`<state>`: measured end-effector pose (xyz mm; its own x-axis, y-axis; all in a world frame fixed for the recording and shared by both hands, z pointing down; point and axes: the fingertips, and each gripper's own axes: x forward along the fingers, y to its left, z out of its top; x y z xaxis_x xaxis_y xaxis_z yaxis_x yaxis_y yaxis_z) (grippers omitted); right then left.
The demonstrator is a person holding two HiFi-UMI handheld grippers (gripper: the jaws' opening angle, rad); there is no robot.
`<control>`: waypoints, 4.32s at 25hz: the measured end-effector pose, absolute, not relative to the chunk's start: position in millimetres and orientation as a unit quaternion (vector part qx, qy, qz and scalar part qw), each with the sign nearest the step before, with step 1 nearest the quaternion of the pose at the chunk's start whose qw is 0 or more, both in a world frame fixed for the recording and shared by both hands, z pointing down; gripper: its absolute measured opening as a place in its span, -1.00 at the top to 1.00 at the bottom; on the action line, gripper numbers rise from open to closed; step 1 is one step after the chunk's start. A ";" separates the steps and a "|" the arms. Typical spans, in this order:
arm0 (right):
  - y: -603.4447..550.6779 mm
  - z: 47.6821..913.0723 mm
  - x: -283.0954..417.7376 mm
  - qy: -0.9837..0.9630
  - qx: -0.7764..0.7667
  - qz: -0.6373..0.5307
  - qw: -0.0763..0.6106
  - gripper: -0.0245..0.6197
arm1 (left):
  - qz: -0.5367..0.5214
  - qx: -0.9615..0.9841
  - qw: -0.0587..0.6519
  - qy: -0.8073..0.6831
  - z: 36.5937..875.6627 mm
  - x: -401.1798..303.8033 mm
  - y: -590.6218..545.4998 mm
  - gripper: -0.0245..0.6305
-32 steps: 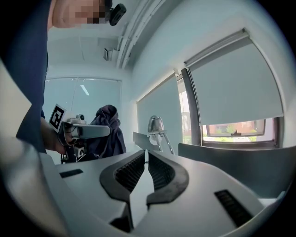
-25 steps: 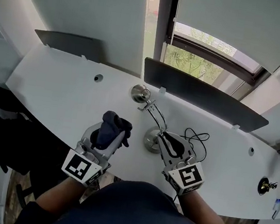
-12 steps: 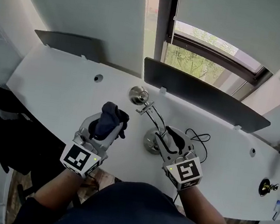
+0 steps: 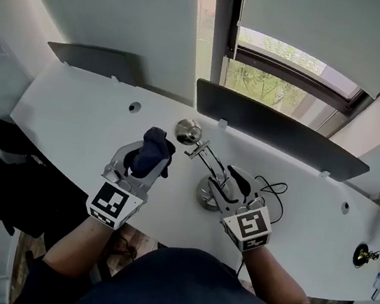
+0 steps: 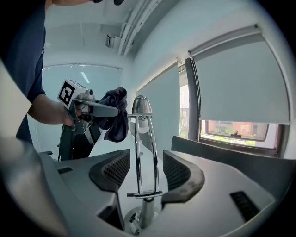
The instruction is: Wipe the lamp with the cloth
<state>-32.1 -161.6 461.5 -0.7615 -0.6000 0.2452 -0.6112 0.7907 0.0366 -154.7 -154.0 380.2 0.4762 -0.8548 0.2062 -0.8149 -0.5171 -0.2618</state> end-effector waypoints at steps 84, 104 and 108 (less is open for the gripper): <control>-164.2 469.7 -38.8 -0.947 0.305 0.008 0.097 0.43 | -0.640 -0.483 0.587 0.109 375.5 -118.5 -258.4 0.53; -164.9 464.9 -39.5 -0.951 0.296 0.009 0.090 0.43 | -0.553 -0.437 0.709 0.022 383.9 -86.9 -272.1 0.53; -165.3 466.4 -38.7 -0.951 0.295 0.010 0.093 0.43 | -0.563 -0.436 0.702 0.029 384.0 -91.0 -271.8 0.53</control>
<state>-38.7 -165.3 466.4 -0.8089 -0.5591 0.1819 -0.5627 0.8258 0.0362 -91.0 -271.8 384.0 0.3653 -0.8150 0.4499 0.7641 -0.0135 -0.6449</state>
